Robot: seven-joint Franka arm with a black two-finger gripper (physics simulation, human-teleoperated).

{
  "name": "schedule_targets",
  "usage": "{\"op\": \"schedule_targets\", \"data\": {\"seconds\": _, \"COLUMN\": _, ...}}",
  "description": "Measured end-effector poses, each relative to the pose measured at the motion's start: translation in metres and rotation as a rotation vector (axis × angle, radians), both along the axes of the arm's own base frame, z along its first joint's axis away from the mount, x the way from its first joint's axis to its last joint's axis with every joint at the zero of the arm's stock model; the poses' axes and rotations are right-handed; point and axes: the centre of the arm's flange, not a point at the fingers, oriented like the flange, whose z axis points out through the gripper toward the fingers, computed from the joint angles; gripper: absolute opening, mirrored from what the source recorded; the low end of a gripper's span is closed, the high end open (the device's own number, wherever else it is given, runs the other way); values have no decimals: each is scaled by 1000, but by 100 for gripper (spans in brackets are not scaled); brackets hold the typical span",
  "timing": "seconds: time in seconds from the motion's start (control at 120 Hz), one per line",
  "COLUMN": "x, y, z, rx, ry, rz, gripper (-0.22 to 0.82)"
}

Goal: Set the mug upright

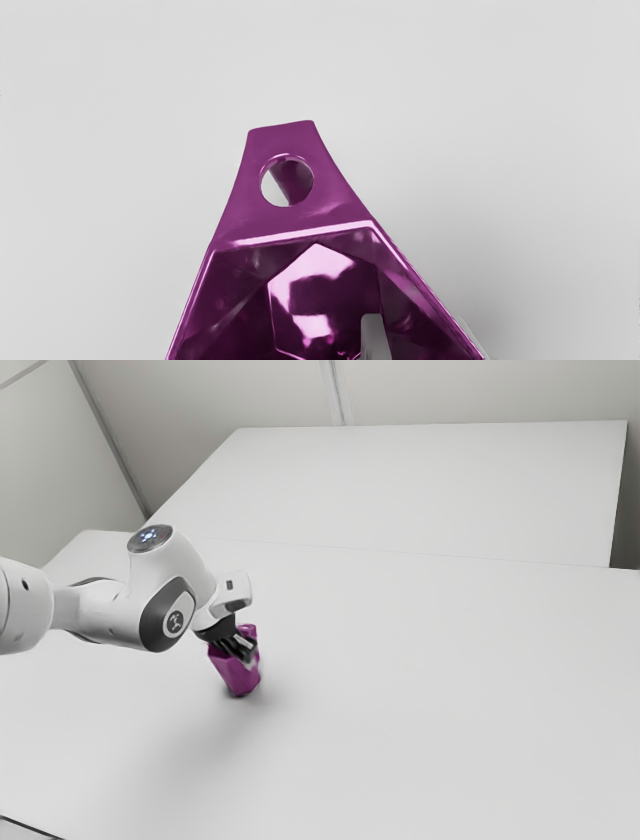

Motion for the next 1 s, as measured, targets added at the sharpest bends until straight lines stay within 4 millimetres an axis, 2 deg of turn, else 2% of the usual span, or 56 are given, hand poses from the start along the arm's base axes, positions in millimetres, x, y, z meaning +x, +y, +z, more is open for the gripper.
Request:
{"op": "schedule_targets", "data": {"seconds": 0.242, "x": 0, "y": -13, "z": 26, "rx": -3, "ry": -47, "rz": -17, "gripper": 34}}
{"op": "schedule_targets", "data": {"seconds": 0.4, "x": 15, "y": -17, "z": 74, "rx": -12, "ry": -59, "rz": -1, "gripper": 48}}
{"op": "schedule_targets", "data": {"seconds": 0.617, "x": 36, "y": -23, "z": 138, "rx": -27, "ry": 17, "rz": 43, "gripper": 56}}
{"op": "schedule_targets", "data": {"seconds": 0.858, "x": 49, "y": -40, "z": 174, "rx": -33, "ry": 122, "rz": 67, "gripper": 59}}
{"op": "schedule_targets", "data": {"seconds": 1.0, "x": 57, "y": -43, "z": 192, "rx": -36, "ry": 157, "rz": 88, "gripper": 60}}
